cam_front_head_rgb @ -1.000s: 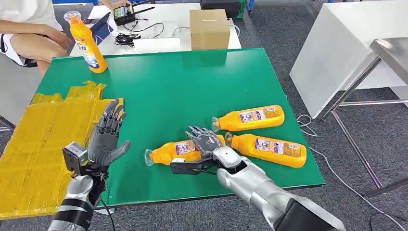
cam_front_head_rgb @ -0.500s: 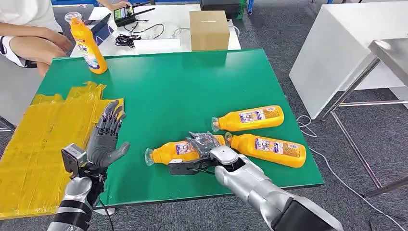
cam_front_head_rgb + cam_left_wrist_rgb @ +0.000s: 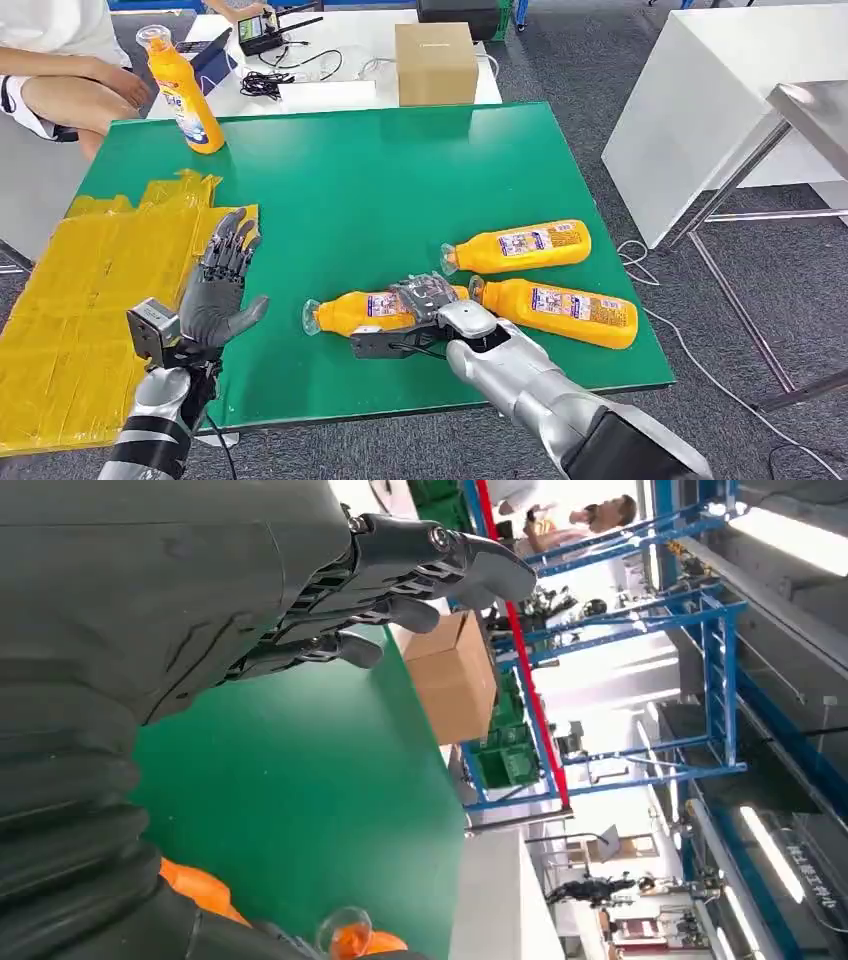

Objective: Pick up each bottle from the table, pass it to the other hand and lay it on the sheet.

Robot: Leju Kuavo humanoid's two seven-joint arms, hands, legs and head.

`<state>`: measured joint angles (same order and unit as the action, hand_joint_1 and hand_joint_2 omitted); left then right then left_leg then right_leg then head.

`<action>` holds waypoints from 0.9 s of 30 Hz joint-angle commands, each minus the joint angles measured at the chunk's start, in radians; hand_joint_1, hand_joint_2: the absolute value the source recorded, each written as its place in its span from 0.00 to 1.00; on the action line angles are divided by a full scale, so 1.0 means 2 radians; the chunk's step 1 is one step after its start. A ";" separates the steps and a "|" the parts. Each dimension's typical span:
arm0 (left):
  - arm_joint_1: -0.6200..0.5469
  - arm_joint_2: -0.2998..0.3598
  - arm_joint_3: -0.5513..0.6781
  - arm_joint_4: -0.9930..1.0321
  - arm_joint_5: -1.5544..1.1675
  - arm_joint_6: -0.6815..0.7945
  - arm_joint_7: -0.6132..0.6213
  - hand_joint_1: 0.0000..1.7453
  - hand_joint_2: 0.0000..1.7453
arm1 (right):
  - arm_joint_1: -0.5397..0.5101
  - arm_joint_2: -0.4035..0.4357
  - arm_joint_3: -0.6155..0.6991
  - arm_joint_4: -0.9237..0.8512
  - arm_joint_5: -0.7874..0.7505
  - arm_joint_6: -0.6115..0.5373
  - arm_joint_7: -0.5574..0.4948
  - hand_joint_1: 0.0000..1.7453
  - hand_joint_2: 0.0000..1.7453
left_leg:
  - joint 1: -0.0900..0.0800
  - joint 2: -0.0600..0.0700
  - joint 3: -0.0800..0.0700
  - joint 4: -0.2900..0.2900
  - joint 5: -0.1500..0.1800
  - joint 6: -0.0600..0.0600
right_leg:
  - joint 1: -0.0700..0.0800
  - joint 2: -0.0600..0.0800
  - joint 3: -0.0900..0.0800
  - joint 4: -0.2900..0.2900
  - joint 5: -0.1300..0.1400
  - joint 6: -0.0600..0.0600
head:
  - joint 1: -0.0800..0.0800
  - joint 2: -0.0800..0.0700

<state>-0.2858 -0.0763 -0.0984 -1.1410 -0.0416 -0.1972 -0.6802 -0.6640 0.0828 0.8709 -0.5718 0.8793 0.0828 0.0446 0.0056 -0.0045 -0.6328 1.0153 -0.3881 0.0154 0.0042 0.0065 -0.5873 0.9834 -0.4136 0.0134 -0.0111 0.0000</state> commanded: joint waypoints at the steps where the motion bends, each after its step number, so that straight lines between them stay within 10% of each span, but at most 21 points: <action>1: -0.023 0.002 -0.007 0.034 0.001 0.000 -0.002 0.00 1.00 | 0.016 0.001 0.005 0.062 -0.003 0.013 -0.001 0.99 1.00 | 0.000 -0.001 0.001 -0.001 0.000 0.000 | 0.000 -0.001 0.001 -0.001 0.000 0.000 | 0.000 0.000; 9: -0.017 0.003 -0.007 0.023 0.004 0.001 -0.002 0.00 1.00 | 0.014 0.006 -0.009 0.070 -0.004 -0.022 0.007 1.00 1.00 | 0.000 -0.002 0.001 -0.001 0.000 0.000 | 0.000 -0.002 0.001 -0.001 0.000 0.000 | 0.000 0.000; 12: -0.001 0.003 -0.008 -0.009 0.000 0.014 0.002 0.00 1.00 | 0.066 0.017 -0.147 -0.020 -0.099 -0.240 -0.085 1.00 1.00 | 0.000 -0.001 0.001 -0.001 0.000 0.000 | 0.000 -0.002 0.000 -0.001 0.000 0.000 | 0.000 0.000; 15: 0.023 0.009 -0.026 -0.058 0.007 0.014 0.022 0.00 1.00 | 0.133 -0.001 -0.192 -0.181 -0.144 -0.228 -0.103 1.00 1.00 | 0.000 -0.001 0.001 -0.001 0.000 0.000 | 0.000 -0.002 0.002 -0.001 -0.001 0.000 | 0.000 0.000; 27: 0.039 0.017 -0.077 -0.118 0.008 0.028 0.047 0.00 1.00 | 0.191 0.024 -0.247 -0.280 -0.220 -0.268 -0.186 1.00 1.00 | 0.000 -0.001 -0.004 0.000 -0.001 0.000 | 0.000 -0.001 -0.003 0.001 -0.001 0.000 | 0.000 0.000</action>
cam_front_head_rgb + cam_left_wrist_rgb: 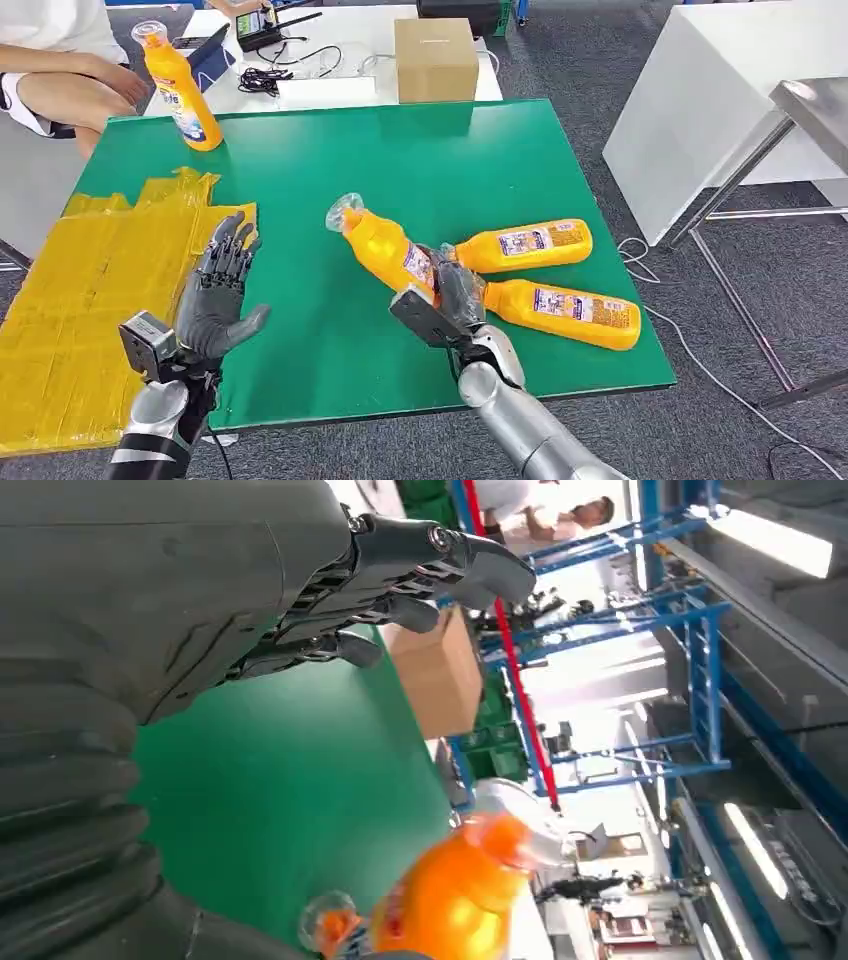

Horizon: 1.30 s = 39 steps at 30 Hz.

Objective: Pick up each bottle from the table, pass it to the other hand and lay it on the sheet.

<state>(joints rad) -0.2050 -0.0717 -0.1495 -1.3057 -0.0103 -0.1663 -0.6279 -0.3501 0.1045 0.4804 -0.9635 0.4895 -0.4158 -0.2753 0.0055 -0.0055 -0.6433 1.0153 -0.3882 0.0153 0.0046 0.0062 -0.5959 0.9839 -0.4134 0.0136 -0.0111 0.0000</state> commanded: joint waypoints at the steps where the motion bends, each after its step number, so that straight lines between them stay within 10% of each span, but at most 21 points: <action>1: -0.002 0.015 -0.054 -0.038 -0.008 0.013 0.022 0.00 1.00 | 0.036 0.013 -0.051 -0.088 -0.026 -0.019 -0.027 1.00 1.00 | 0.000 -0.001 0.000 0.000 0.000 0.000 | 0.000 -0.001 0.000 0.000 -0.001 0.000 | 0.000 0.000; 24: -0.018 0.019 -0.088 -0.040 0.010 0.002 0.035 0.00 1.00 | 0.041 0.022 -0.015 -0.109 -0.043 0.001 -0.062 1.00 1.00 | 0.000 0.000 0.000 0.000 0.000 0.000 | 0.000 0.000 0.000 0.000 -0.001 0.000 | 0.000 0.000; 39: -0.064 0.019 -0.115 0.009 0.045 -0.015 0.051 0.00 1.00 | 0.030 0.003 0.125 -0.138 -0.020 0.019 -0.132 1.00 1.00 | 0.000 0.000 0.001 0.000 -0.001 0.000 | 0.000 -0.001 0.001 0.000 -0.001 0.000 | 0.000 0.000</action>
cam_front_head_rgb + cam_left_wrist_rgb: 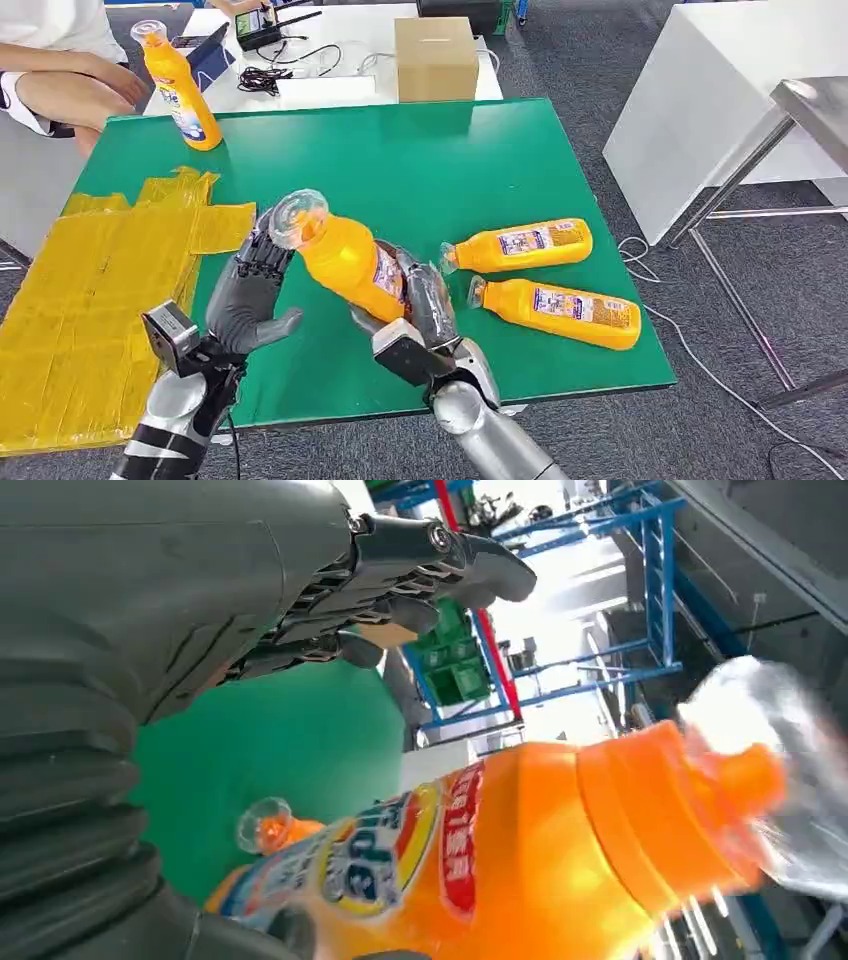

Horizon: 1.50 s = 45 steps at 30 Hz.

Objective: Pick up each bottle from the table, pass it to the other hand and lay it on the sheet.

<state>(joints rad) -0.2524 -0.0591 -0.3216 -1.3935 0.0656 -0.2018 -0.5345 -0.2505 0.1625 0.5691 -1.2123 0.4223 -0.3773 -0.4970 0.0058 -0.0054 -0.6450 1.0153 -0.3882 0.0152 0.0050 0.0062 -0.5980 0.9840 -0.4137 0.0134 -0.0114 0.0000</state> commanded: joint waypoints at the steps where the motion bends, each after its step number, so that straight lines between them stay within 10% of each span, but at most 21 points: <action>1: -0.041 0.013 -0.029 0.056 0.008 0.003 0.004 0.00 1.00 | -0.020 -0.027 0.086 -0.015 0.014 0.001 -0.022 1.00 1.00 | 0.000 0.000 0.001 0.000 0.000 0.000 | 0.000 0.000 0.001 0.000 -0.001 0.000 | 0.000 0.000; 15: -0.063 0.012 -0.039 0.088 0.027 -0.005 -0.003 0.00 1.00 | -0.059 -0.054 0.162 0.018 -0.039 0.120 -0.028 1.00 1.00 | 0.000 -0.001 0.001 0.000 0.000 0.000 | 0.000 -0.001 0.002 0.000 0.000 0.000 | 0.000 0.000; 45: -0.051 0.014 -0.035 0.072 0.025 0.001 -0.008 0.00 1.00 | -0.068 -0.047 0.141 0.046 -0.039 0.147 -0.011 1.00 1.00 | 0.000 -0.001 0.002 0.000 -0.001 0.000 | 0.000 -0.001 0.002 0.000 -0.001 0.000 | 0.000 0.000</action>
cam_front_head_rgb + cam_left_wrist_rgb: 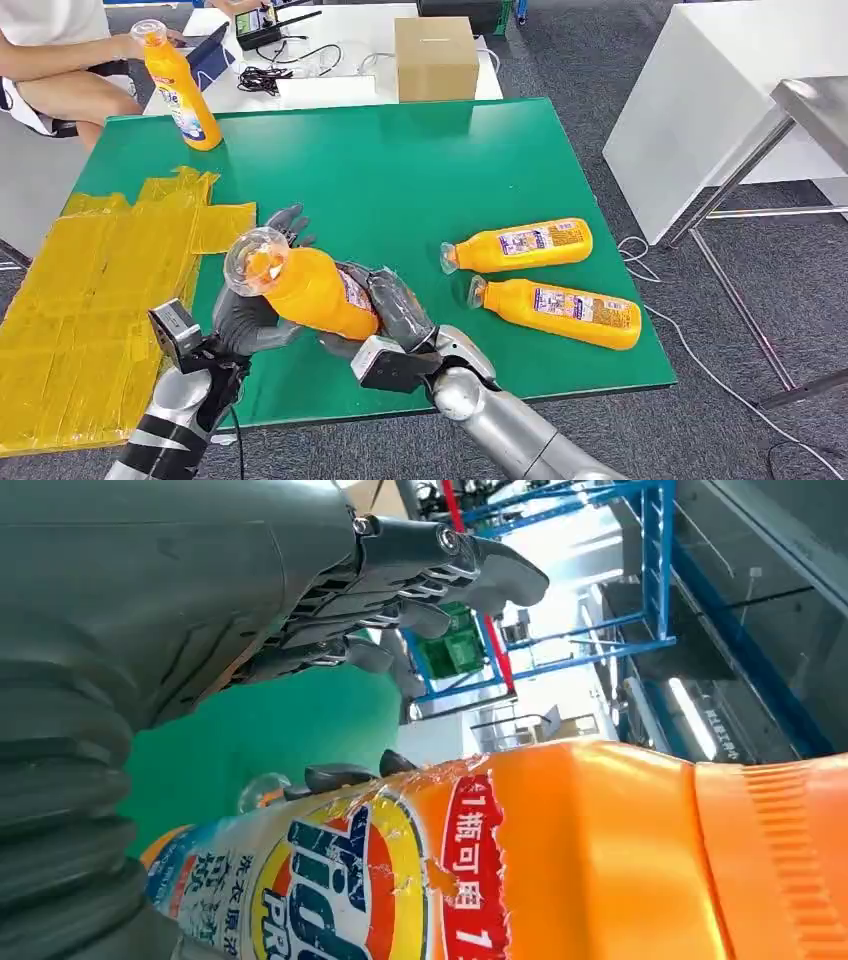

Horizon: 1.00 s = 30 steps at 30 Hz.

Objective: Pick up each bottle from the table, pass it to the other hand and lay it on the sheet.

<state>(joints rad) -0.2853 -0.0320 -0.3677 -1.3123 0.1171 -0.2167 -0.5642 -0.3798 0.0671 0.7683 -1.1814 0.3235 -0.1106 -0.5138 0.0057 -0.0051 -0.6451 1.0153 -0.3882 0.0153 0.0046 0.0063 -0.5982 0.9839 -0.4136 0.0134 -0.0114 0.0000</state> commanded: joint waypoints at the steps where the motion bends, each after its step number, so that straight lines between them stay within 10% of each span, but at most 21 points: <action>1: -0.035 0.001 -0.012 0.031 -0.001 0.008 0.007 0.00 1.00 | -0.003 0.000 0.041 0.031 0.010 0.014 -0.003 1.00 1.00 | 0.000 -0.001 0.001 0.000 0.000 0.000 | 0.000 -0.001 0.002 0.000 -0.001 0.000 | 0.000 0.000; 30: -0.005 0.005 0.000 0.004 -0.011 0.027 0.013 0.00 1.00 | 0.025 0.036 -0.052 0.017 -0.021 -0.094 0.046 1.00 1.00 | 0.000 0.000 0.001 0.000 0.000 0.000 | 0.000 0.000 0.001 0.000 0.000 0.000 | 0.000 0.000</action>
<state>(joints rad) -0.2831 -0.0317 -0.3677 -1.3249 0.0958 -0.1644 -0.5447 -0.3078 0.1267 0.6943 -1.1917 0.2876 -0.2681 -0.4406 0.0058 -0.0053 -0.6455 1.0153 -0.3882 0.0152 0.0047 0.0062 -0.5983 0.9840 -0.4137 0.0134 -0.0114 0.0000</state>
